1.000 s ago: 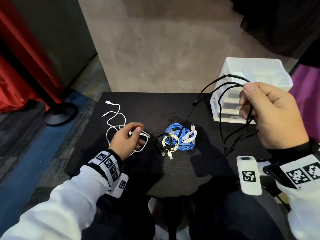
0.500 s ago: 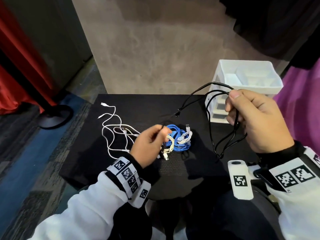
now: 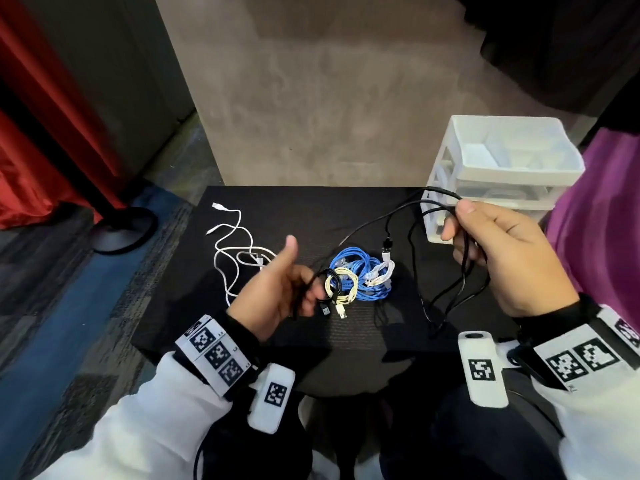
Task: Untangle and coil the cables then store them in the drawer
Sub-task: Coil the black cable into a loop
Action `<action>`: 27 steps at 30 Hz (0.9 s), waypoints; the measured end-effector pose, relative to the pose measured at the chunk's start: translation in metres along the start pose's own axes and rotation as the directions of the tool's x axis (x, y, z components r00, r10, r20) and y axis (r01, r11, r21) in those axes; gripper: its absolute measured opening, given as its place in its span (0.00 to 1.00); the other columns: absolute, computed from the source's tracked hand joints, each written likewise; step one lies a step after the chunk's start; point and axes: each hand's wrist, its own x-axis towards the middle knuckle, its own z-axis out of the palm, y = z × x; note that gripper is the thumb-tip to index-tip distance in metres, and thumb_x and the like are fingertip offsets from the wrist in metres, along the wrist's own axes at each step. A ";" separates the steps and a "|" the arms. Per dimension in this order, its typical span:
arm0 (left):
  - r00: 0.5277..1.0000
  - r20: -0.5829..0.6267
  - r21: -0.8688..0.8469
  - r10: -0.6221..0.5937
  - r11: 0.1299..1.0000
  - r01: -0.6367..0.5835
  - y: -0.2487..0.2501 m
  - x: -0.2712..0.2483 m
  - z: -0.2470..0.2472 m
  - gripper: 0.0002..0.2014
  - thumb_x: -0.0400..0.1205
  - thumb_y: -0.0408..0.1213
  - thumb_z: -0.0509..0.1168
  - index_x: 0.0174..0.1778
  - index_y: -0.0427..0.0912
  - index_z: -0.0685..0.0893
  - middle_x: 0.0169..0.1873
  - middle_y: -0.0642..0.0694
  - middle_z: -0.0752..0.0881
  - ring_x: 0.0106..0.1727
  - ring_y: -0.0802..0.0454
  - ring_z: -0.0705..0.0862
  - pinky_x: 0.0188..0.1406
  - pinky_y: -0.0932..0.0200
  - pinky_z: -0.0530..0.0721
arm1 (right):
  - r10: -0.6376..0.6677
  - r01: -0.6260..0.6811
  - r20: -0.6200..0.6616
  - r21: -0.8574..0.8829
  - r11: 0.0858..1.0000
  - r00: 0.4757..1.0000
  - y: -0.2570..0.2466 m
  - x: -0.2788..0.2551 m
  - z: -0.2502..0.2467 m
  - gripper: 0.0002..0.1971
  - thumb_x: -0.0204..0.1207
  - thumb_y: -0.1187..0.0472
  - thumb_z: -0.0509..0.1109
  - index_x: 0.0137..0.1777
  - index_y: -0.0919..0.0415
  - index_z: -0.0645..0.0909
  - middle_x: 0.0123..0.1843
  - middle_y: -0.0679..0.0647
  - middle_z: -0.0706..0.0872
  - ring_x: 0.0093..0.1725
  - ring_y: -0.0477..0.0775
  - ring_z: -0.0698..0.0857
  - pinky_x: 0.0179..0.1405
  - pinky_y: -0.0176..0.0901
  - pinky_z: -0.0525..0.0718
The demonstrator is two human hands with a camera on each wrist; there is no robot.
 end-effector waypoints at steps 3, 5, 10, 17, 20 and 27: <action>0.991 -0.120 0.148 0.058 0.988 -0.040 -0.012 0.005 0.011 0.16 0.91 0.49 0.58 0.63 0.47 0.88 0.55 0.47 0.90 0.51 0.49 0.86 0.55 0.54 0.80 | -0.025 0.026 0.080 -0.014 1.000 0.997 -0.003 -0.001 -0.002 0.22 0.89 0.50 0.61 0.37 0.57 0.87 0.27 0.61 0.71 0.30 0.54 0.71 0.34 0.35 0.72; 0.946 -0.171 0.271 0.276 0.936 -0.224 -0.016 0.007 0.016 0.17 0.88 0.39 0.65 0.73 0.55 0.82 0.67 0.52 0.85 0.65 0.53 0.84 0.70 0.55 0.78 | -0.026 0.027 0.118 -0.008 1.000 0.993 -0.005 -0.003 -0.002 0.22 0.89 0.52 0.60 0.38 0.58 0.87 0.26 0.57 0.71 0.30 0.53 0.70 0.33 0.34 0.71; 0.886 0.183 0.356 0.427 0.811 -0.464 -0.003 0.008 0.040 0.25 0.86 0.37 0.69 0.79 0.60 0.76 0.76 0.58 0.80 0.79 0.62 0.74 0.80 0.54 0.70 | -0.032 0.033 0.185 -0.001 0.999 0.982 -0.007 -0.005 -0.001 0.21 0.87 0.50 0.62 0.41 0.61 0.89 0.32 0.74 0.75 0.32 0.58 0.70 0.38 0.53 0.68; 0.874 0.123 0.432 0.469 0.768 -0.473 0.011 0.001 0.048 0.15 0.89 0.48 0.60 0.47 0.43 0.86 0.30 0.34 0.79 0.31 0.39 0.74 0.36 0.37 0.81 | 0.005 -0.003 0.015 -0.154 0.988 1.000 -0.005 -0.002 -0.012 0.17 0.88 0.47 0.64 0.46 0.45 0.93 0.33 0.50 0.85 0.32 0.49 0.75 0.36 0.40 0.76; 0.879 0.121 0.356 0.461 0.807 -0.472 0.016 -0.007 0.039 0.18 0.87 0.47 0.60 0.46 0.34 0.83 0.25 0.53 0.73 0.26 0.58 0.68 0.27 0.65 0.72 | 0.005 -0.005 0.003 -0.194 0.981 1.000 0.007 -0.001 -0.015 0.15 0.90 0.51 0.65 0.49 0.40 0.92 0.46 0.51 0.92 0.32 0.47 0.82 0.34 0.40 0.82; 0.906 0.288 -0.176 0.309 0.948 -0.267 0.042 -0.035 0.042 0.11 0.90 0.42 0.54 0.48 0.44 0.79 0.29 0.49 0.74 0.25 0.55 0.67 0.27 0.61 0.76 | 0.000 0.008 0.025 -0.318 0.948 1.000 0.021 -0.004 0.006 0.15 0.87 0.50 0.69 0.42 0.55 0.88 0.29 0.44 0.78 0.32 0.43 0.74 0.39 0.41 0.73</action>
